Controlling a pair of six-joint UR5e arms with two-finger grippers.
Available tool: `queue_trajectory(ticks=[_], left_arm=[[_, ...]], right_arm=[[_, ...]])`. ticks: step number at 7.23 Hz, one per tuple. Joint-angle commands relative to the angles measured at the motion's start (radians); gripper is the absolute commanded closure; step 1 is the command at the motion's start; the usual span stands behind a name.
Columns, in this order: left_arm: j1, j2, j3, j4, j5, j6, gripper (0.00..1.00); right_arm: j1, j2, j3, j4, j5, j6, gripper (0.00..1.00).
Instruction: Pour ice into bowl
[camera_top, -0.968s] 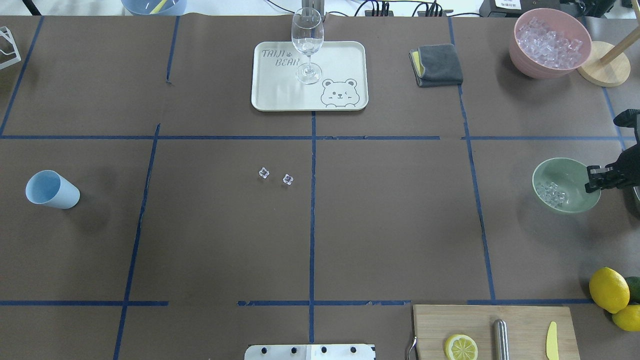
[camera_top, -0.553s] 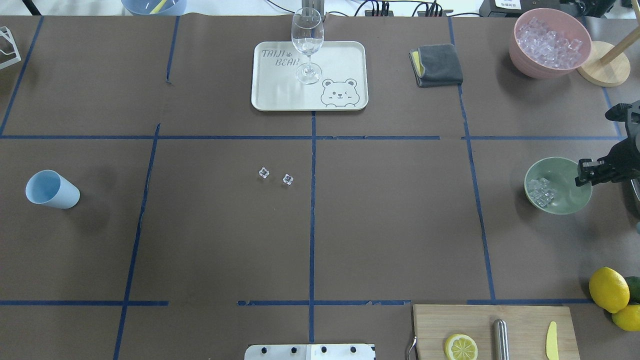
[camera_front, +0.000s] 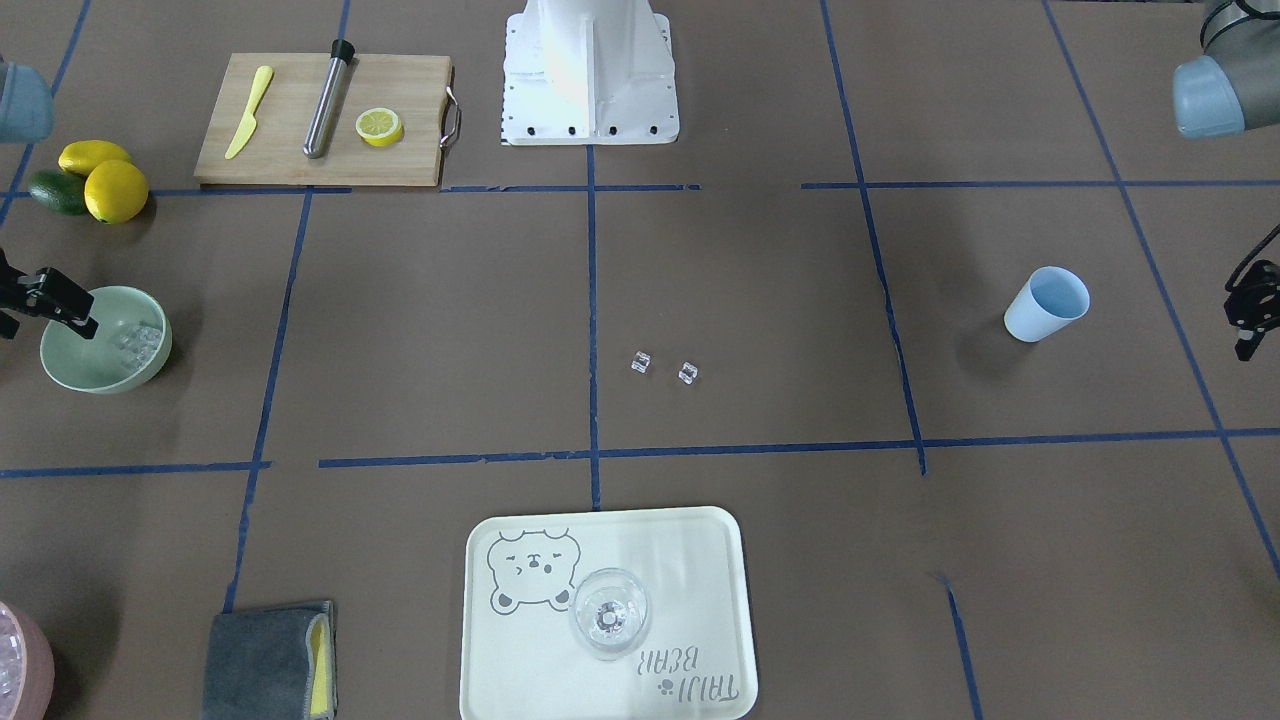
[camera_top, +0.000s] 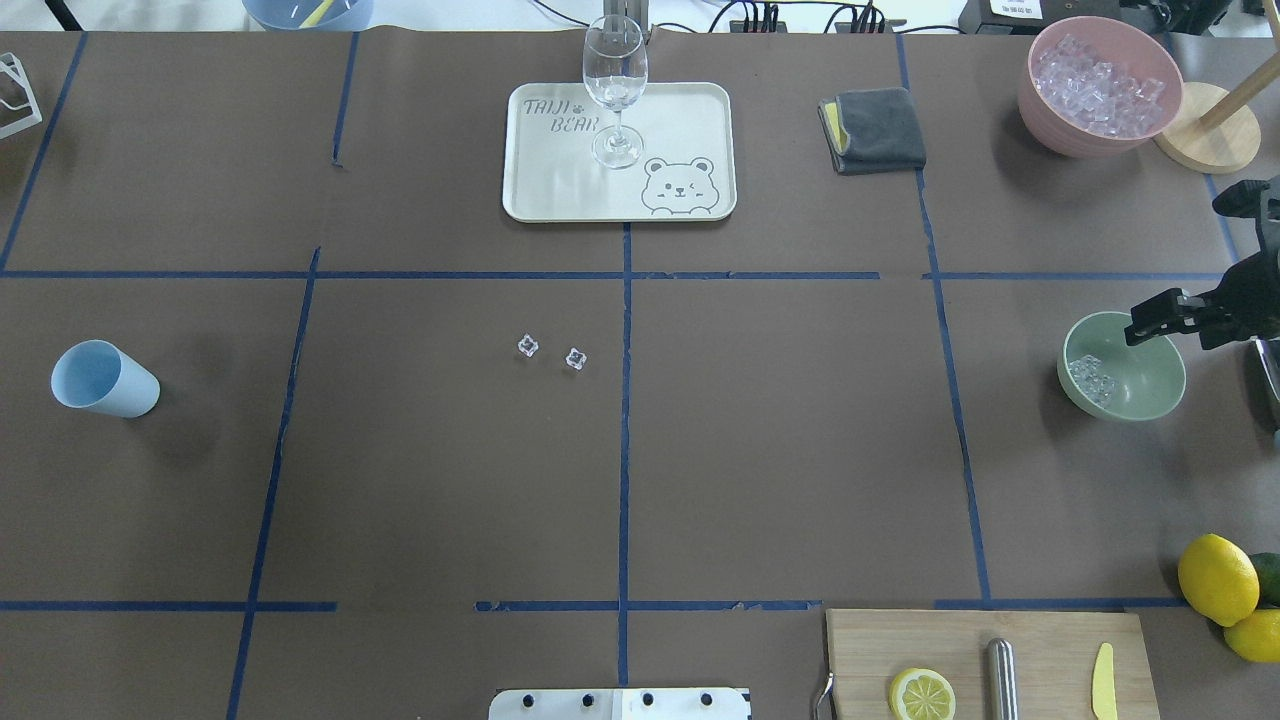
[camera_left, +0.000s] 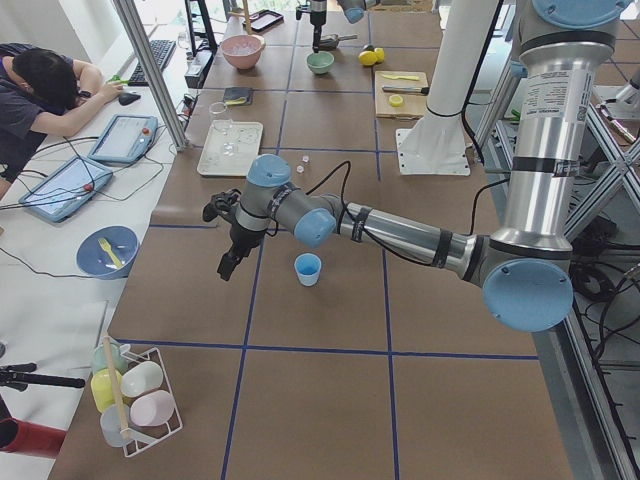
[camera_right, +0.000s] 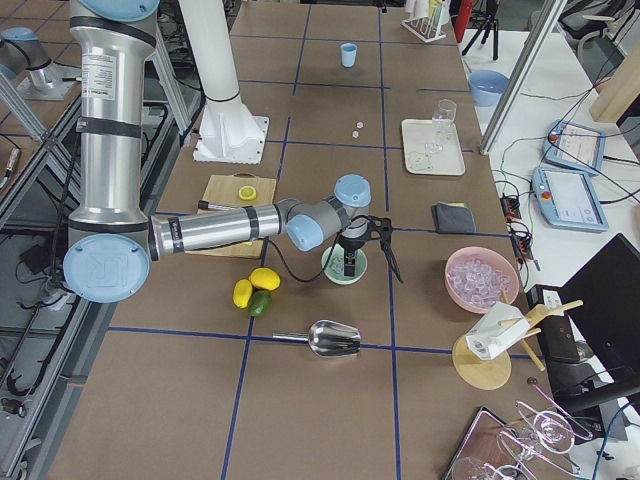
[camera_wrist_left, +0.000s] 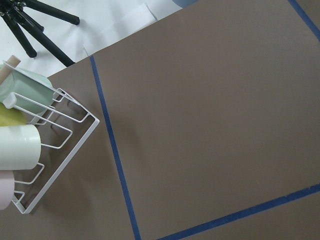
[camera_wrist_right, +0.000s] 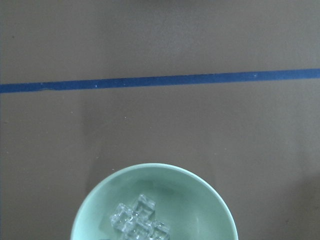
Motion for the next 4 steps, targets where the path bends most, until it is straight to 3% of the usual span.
queue_trajectory(ticks=[1, 2, 4], left_arm=[[-0.068, -0.028, -0.002, 0.168, -0.065, 0.12, 0.0], [-0.146, -0.032, 0.002, 0.246, -0.127, 0.212, 0.0], [-0.19, -0.016, 0.012, 0.281, -0.188, 0.267, 0.0]], right_arm=[[0.111, -0.003, 0.011, -0.11, -0.002, -0.228, 0.0], [0.182, 0.008, 0.023, -0.244, 0.0, -0.423, 0.0], [0.35, 0.082, 0.057, -0.543, 0.026, -0.737, 0.0]])
